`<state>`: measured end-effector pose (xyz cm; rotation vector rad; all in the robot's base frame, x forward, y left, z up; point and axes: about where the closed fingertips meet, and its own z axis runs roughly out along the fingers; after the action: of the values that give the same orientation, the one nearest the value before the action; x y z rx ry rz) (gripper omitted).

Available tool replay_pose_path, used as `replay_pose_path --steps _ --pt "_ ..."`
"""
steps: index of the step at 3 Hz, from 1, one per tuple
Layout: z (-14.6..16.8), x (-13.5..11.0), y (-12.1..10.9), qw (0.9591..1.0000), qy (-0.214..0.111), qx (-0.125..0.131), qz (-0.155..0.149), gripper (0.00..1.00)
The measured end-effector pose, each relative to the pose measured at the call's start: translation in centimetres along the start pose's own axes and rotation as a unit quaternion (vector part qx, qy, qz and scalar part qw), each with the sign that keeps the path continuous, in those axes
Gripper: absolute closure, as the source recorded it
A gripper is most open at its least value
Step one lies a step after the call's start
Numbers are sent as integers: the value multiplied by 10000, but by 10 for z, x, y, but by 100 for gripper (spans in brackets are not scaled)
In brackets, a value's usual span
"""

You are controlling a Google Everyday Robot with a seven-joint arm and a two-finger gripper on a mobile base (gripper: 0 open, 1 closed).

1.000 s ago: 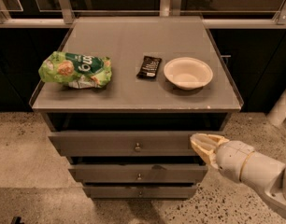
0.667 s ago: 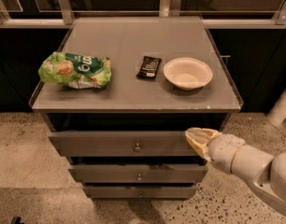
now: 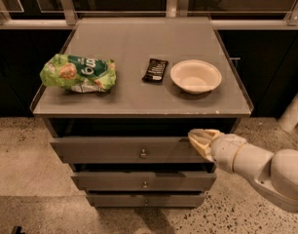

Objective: Open top drawer

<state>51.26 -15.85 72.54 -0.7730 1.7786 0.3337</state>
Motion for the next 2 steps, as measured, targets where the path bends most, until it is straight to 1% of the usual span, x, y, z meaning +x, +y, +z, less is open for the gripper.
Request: replay_pose_path --steps 1,2 --pt "28 6 -12 9997 109 -70 -208 100" --pt "49 14 -21 9990 256 -84 -349 100"
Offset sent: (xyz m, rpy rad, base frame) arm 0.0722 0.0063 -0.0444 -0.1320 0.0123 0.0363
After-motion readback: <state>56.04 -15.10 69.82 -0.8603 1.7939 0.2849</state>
